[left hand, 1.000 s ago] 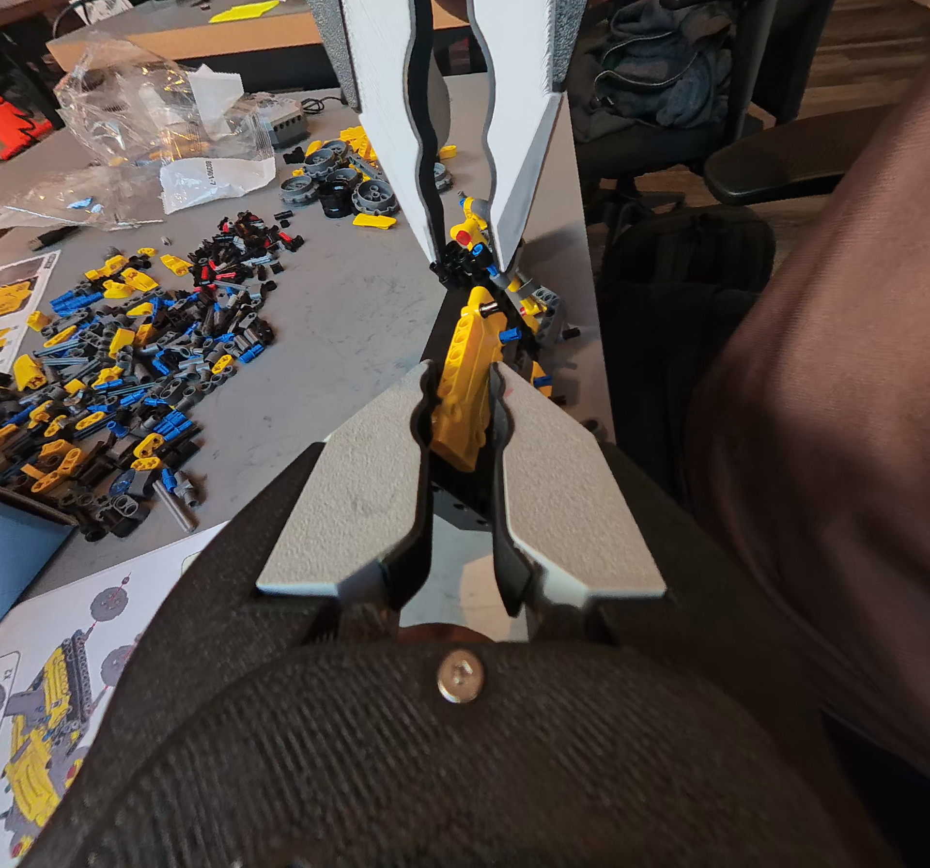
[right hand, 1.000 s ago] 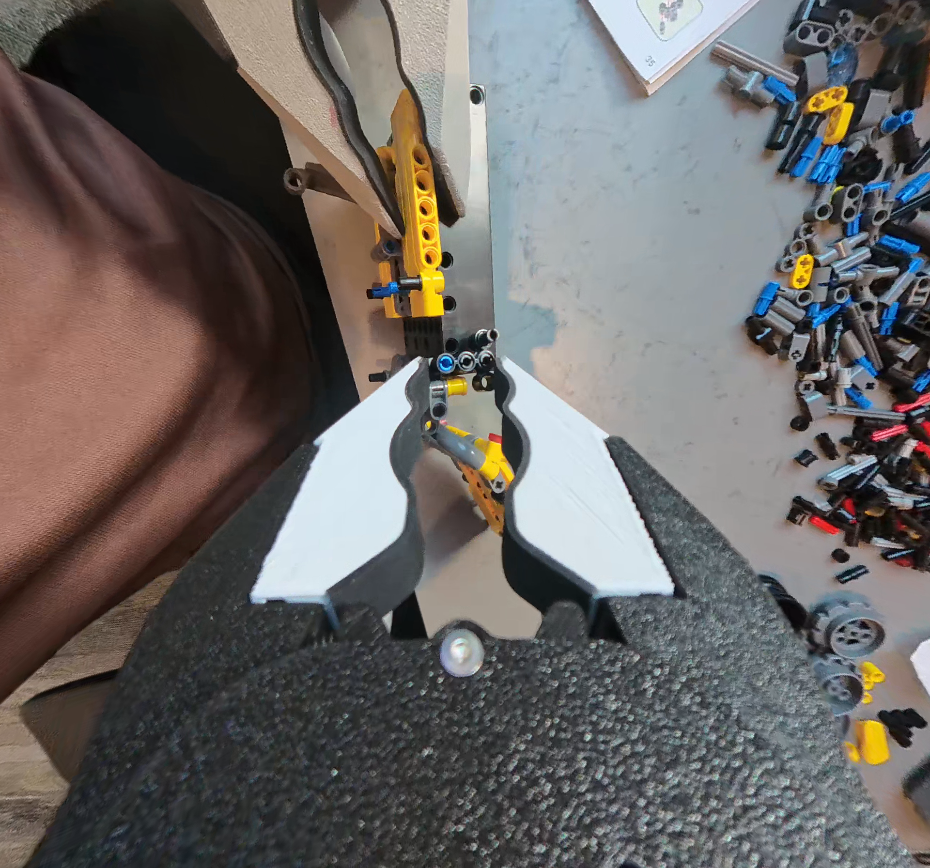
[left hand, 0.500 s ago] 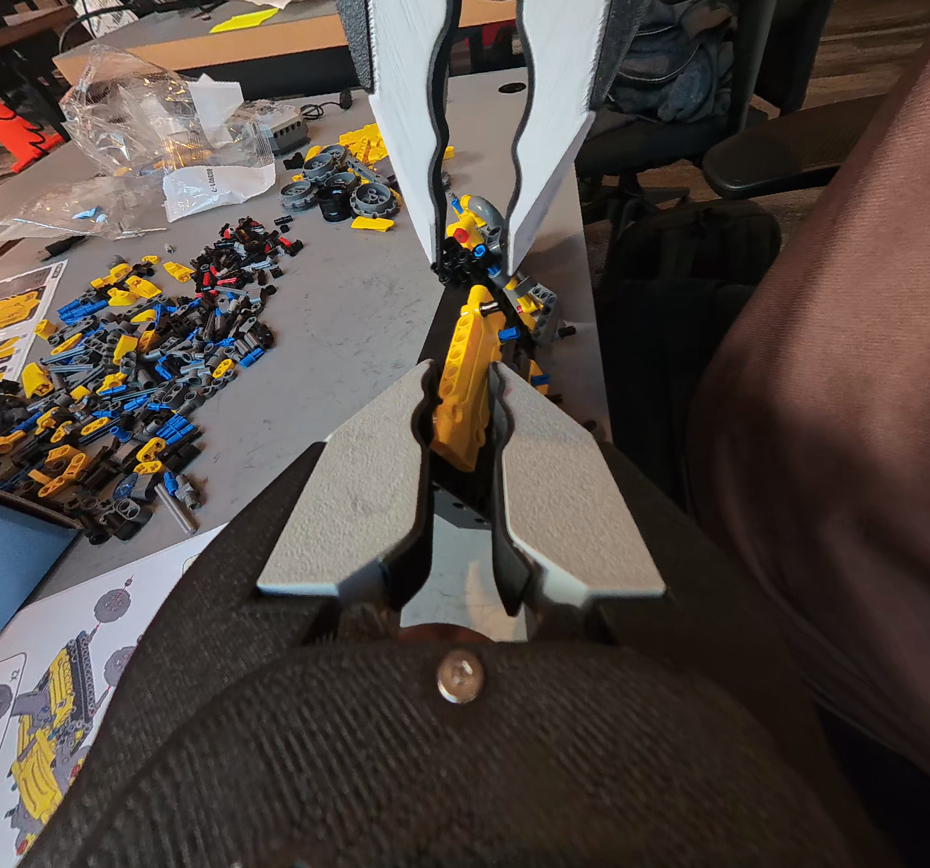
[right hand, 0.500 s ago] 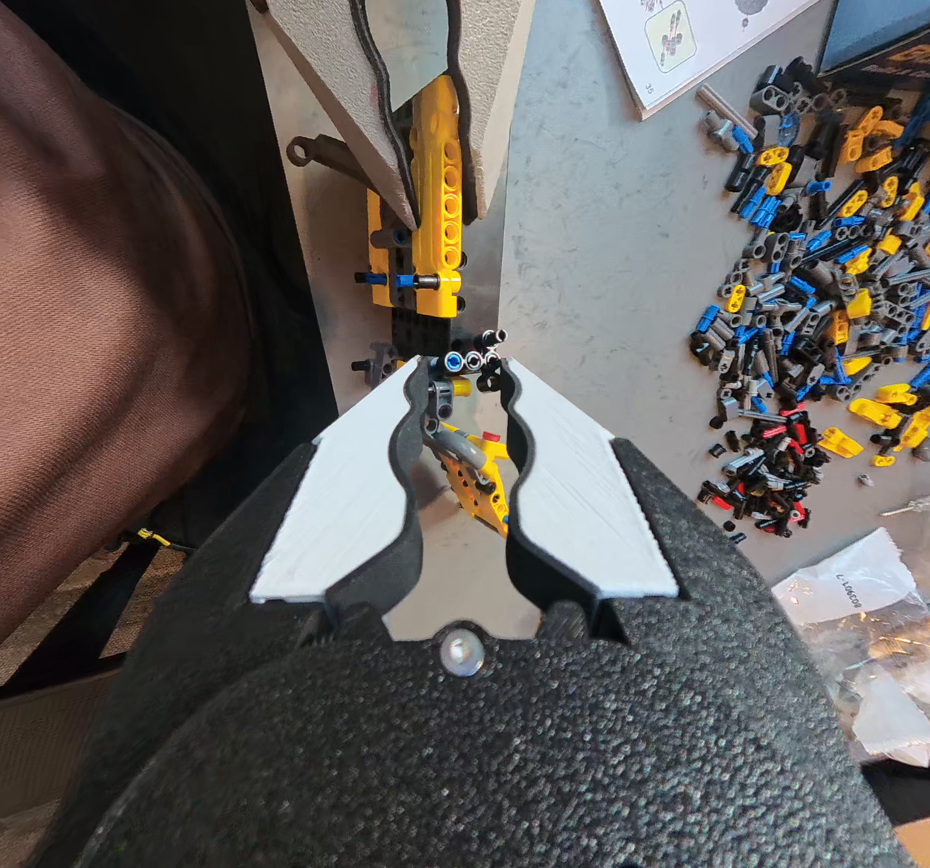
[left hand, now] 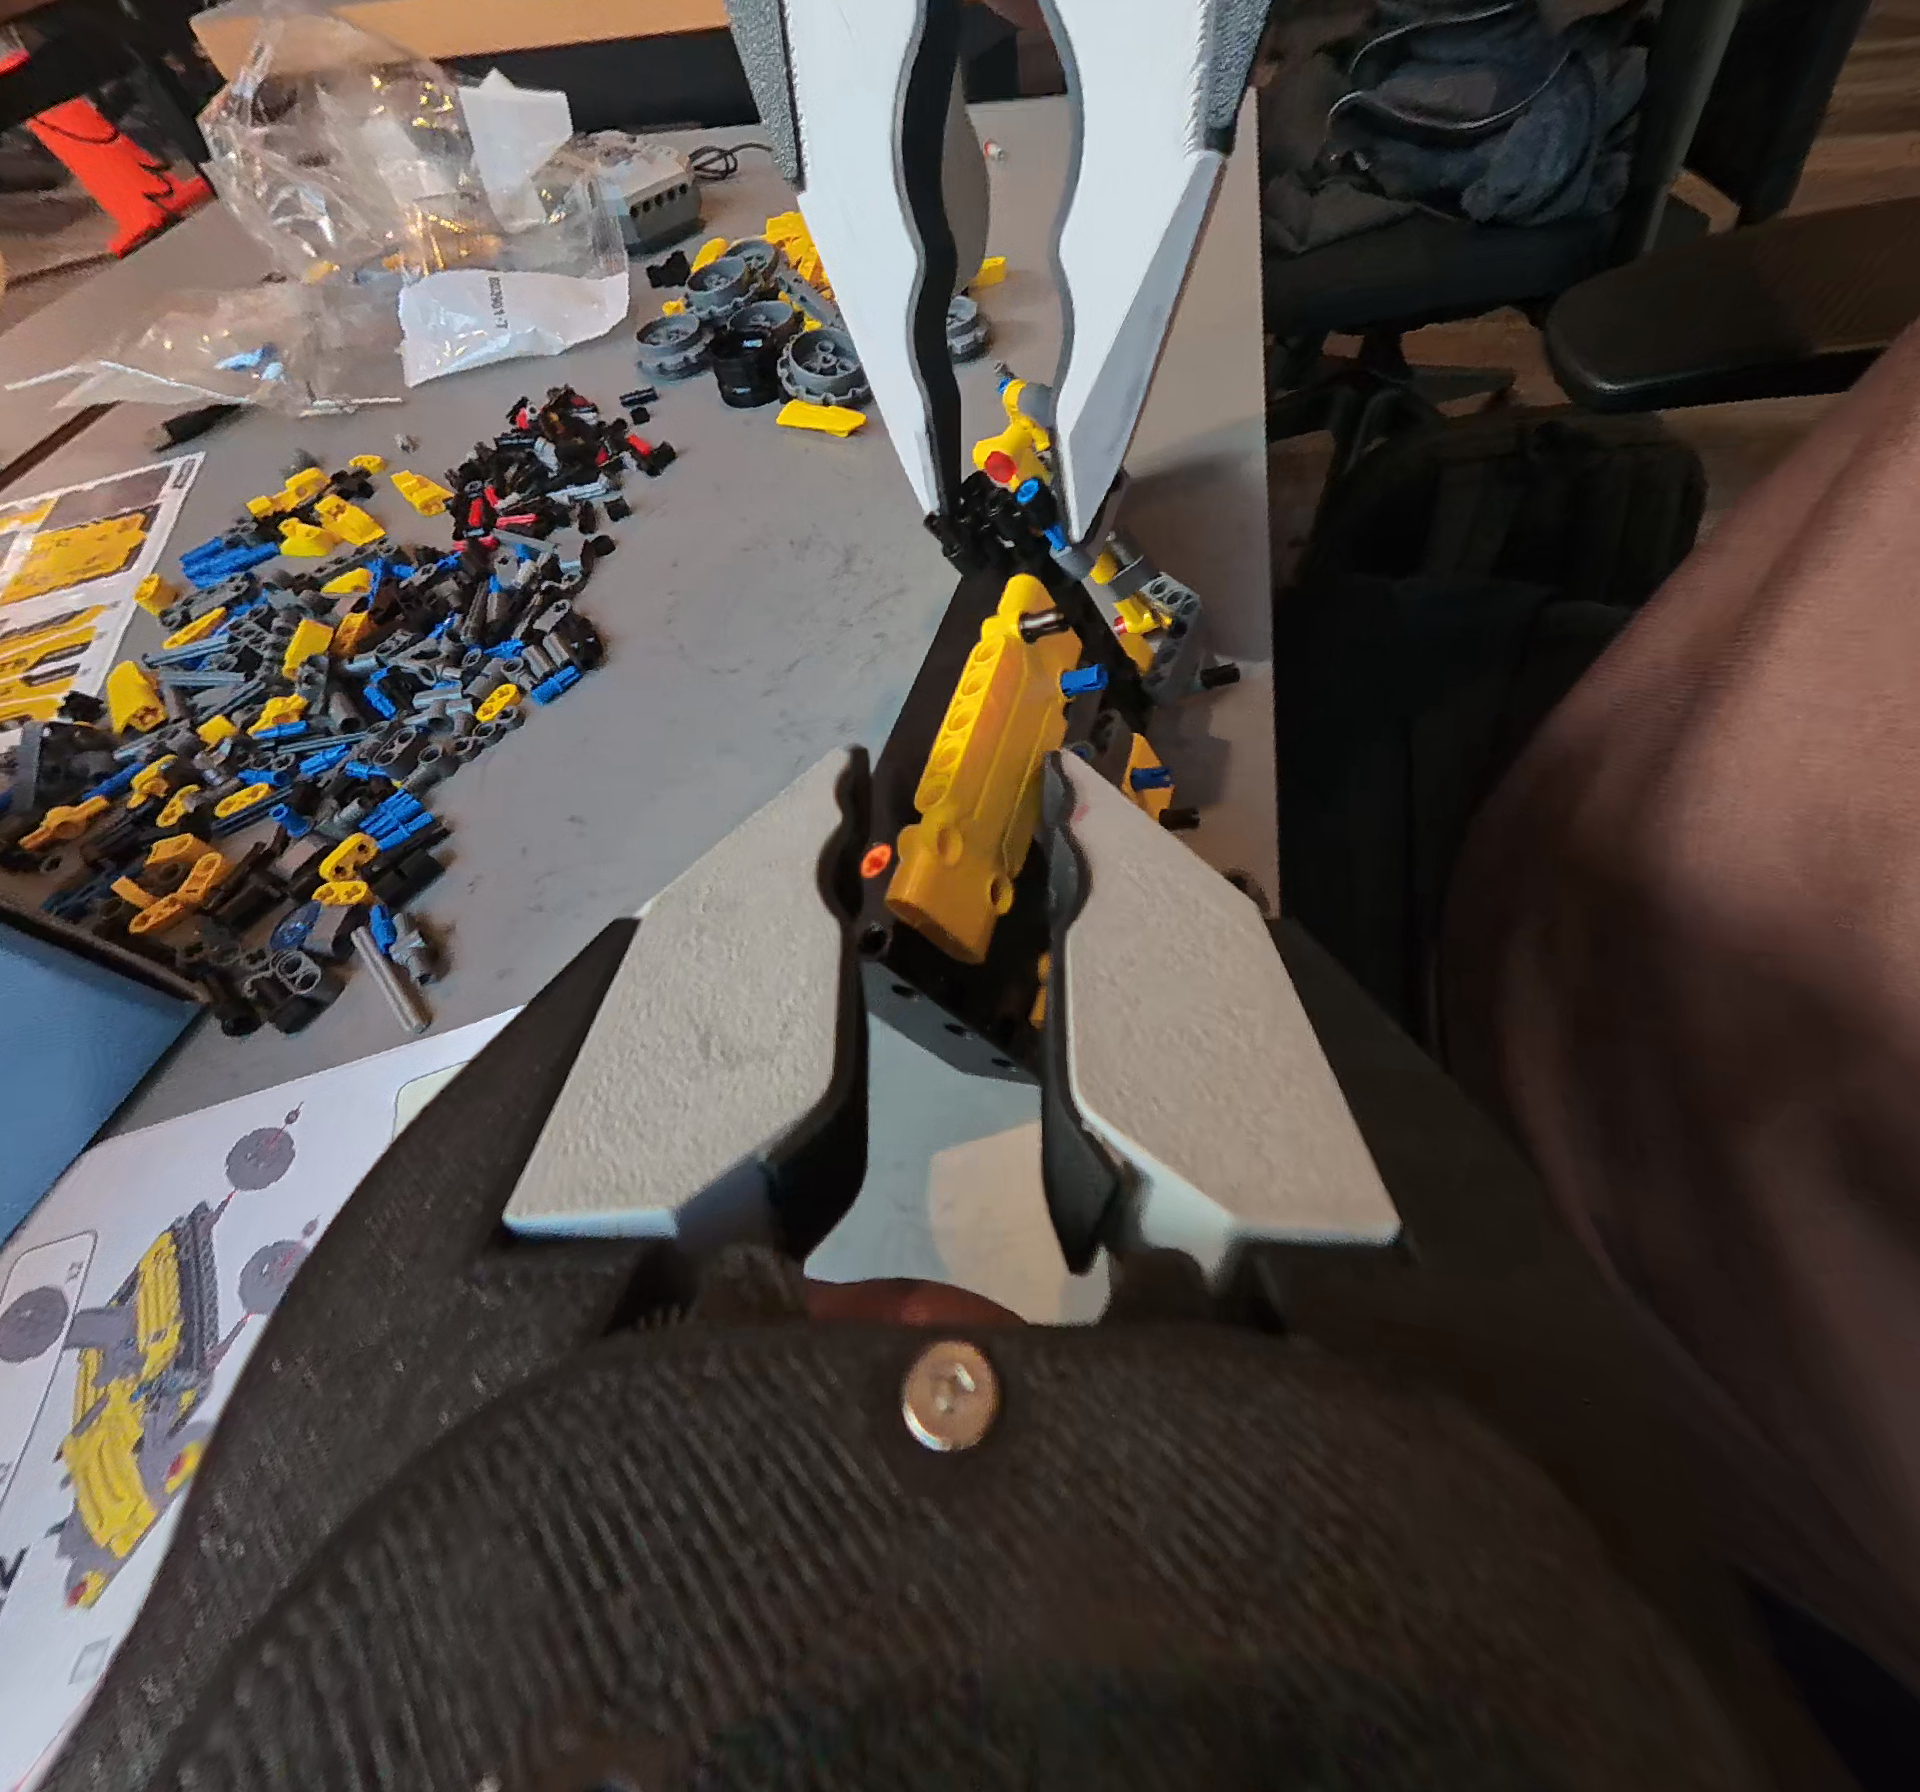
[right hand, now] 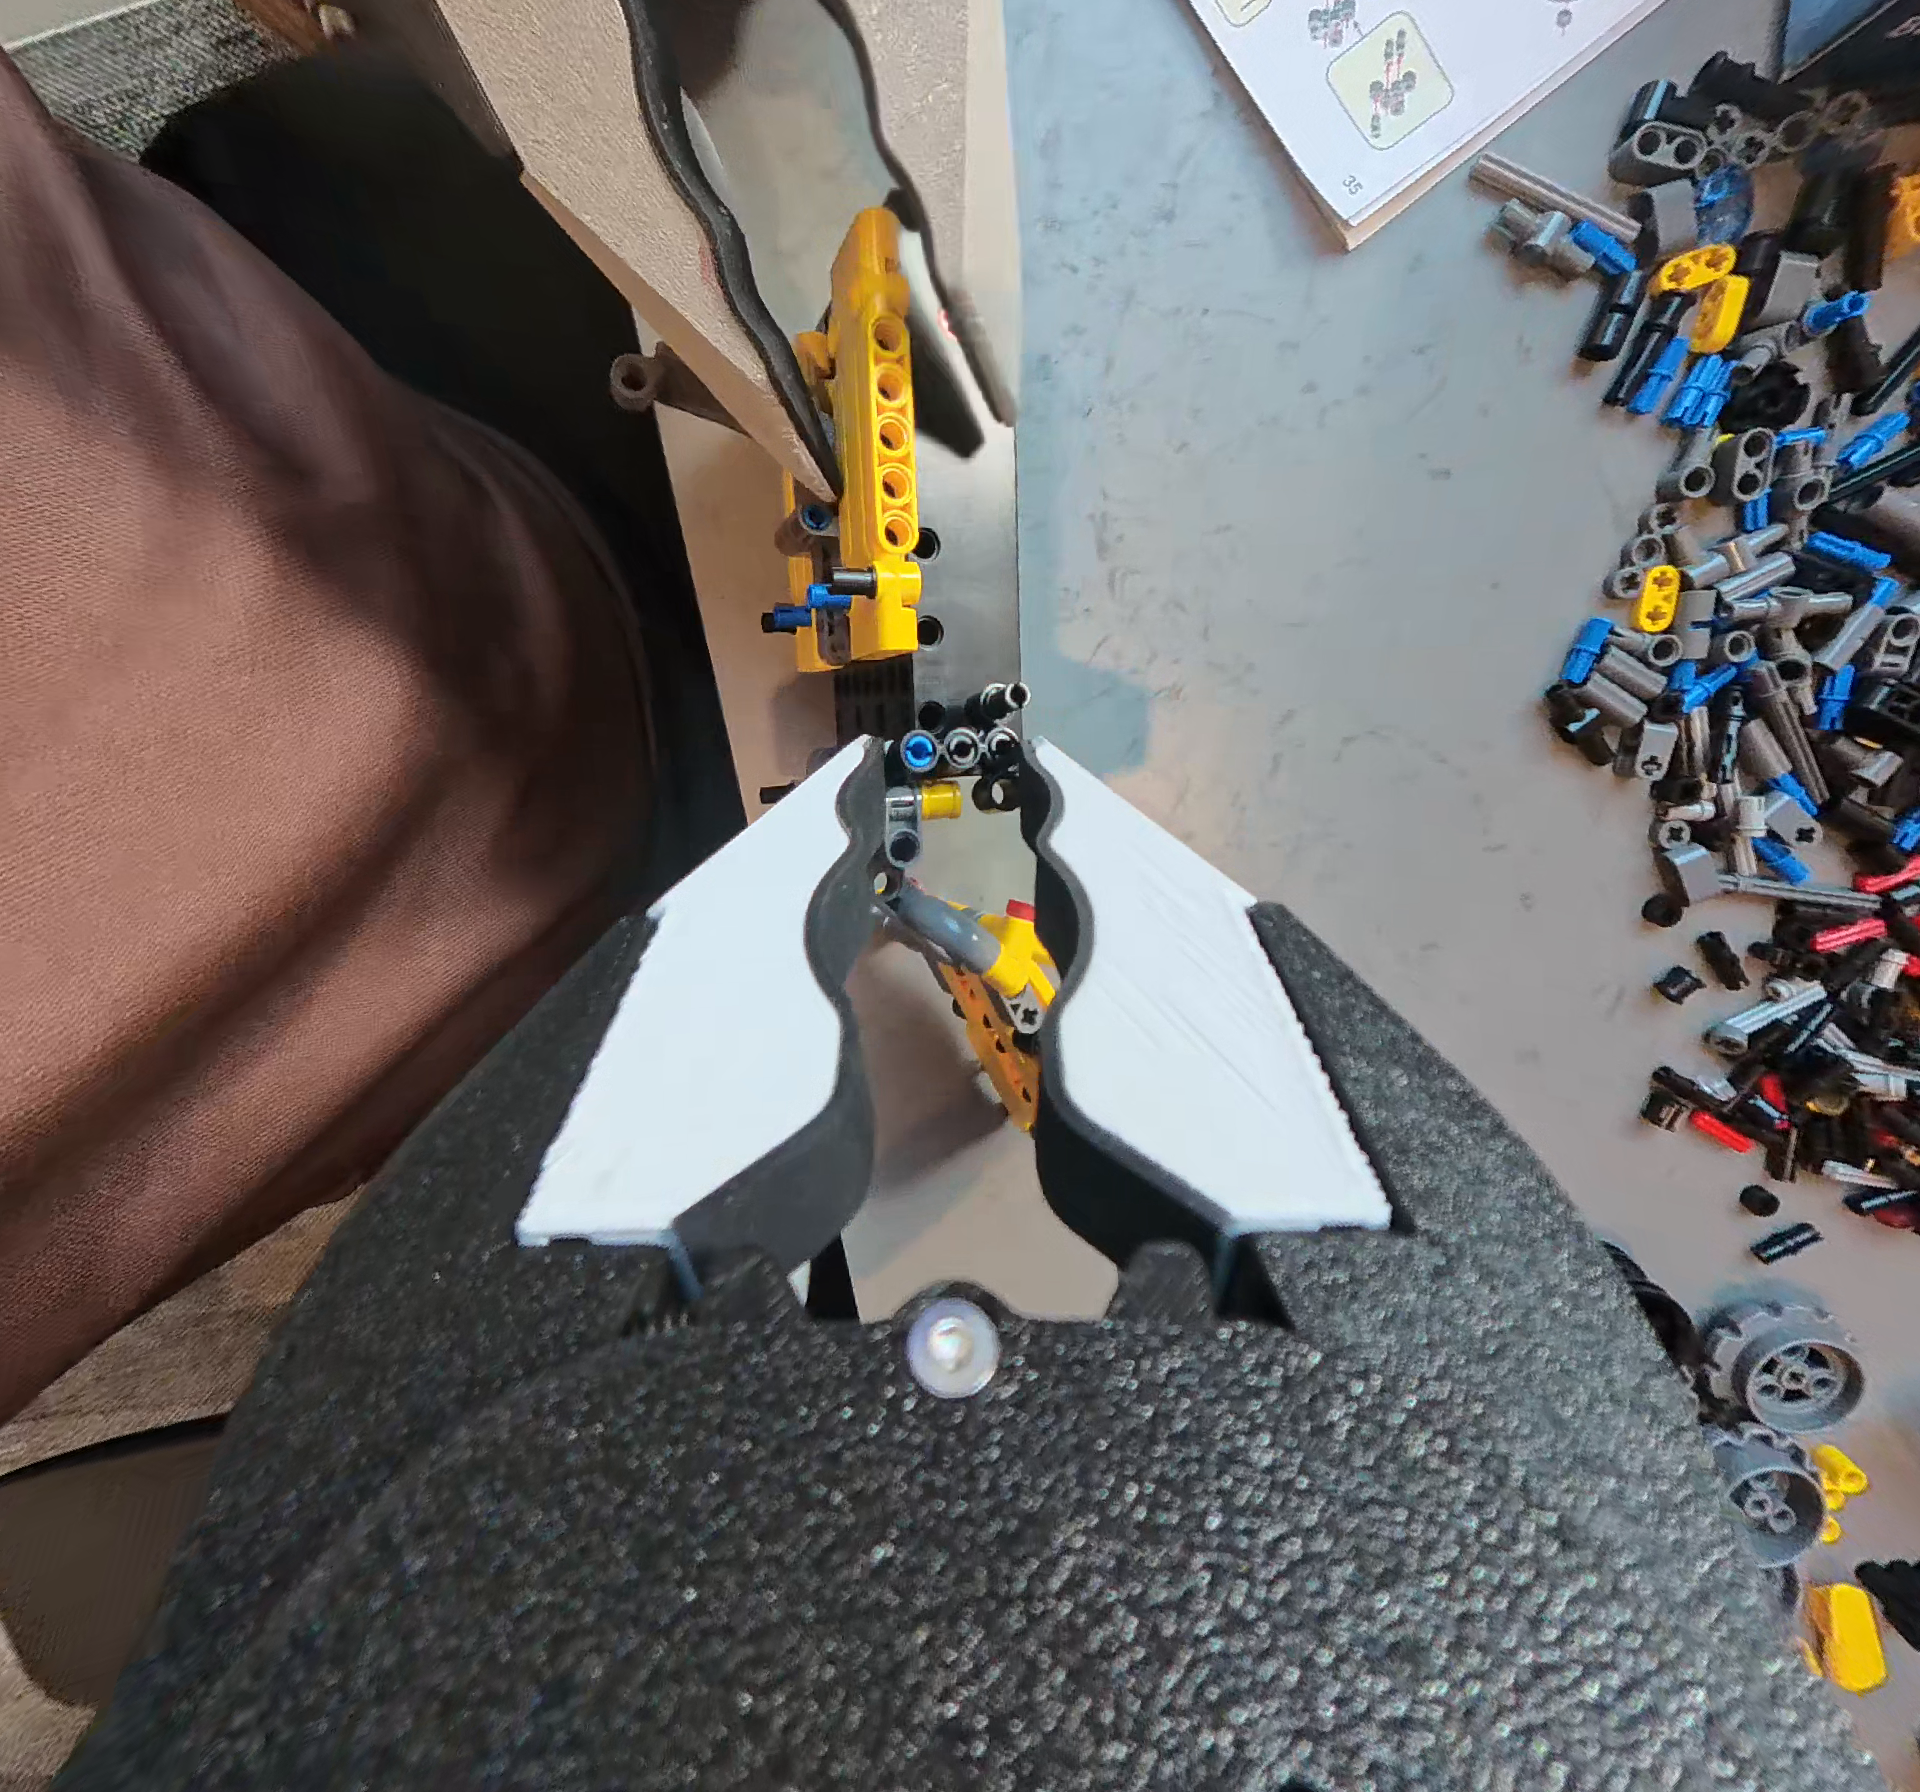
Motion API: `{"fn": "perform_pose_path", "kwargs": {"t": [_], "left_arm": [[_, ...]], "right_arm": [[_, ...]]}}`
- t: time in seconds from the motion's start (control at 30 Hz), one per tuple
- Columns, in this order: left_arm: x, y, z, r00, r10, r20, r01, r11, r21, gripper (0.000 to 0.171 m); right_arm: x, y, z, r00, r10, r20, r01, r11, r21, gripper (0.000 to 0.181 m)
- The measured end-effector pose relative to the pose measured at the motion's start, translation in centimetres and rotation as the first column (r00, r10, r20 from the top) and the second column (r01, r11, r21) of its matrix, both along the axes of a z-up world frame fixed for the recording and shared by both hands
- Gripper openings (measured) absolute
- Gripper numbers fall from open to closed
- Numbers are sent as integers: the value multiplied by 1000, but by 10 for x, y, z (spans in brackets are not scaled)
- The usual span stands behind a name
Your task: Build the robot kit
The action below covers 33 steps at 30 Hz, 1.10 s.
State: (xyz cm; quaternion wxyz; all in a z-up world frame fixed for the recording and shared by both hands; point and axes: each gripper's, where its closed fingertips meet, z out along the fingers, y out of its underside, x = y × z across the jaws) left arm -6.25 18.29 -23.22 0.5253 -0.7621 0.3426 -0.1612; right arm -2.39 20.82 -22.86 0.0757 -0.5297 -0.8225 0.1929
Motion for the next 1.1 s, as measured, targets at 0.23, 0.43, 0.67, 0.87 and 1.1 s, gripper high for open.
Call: {"fn": "perform_pose_path", "kwargs": {"t": [0.23, 0.43, 0.67, 0.87, 1.1], "left_arm": [[3, -2, 0, 979, -35, -199, 20, 997, -79, 29], [1, -2, 7, 998, -42, -55, 32, 984, -178, 54], [6, -13, -17, 990, -132, 47, 140, 922, -361, 49], [7, -8, -16, 992, -126, 32, 130, 945, -299, 41], [7, -4, -16, 995, -104, 5, 102, 969, -225, 40]], "right_arm": [[0, -3, 1, 998, 32, -56, -32, 999, -12, 22], [1, -6, 3, 992, 83, -100, -78, 995, 53, 22], [2, -11, 4, 987, 104, -119, -96, 993, 72, 22], [5, -9, 3, 988, 114, -106, -103, 989, 104, 23], [6, -7, 4, 982, 161, -97, -131, 956, 262, 23]]}}
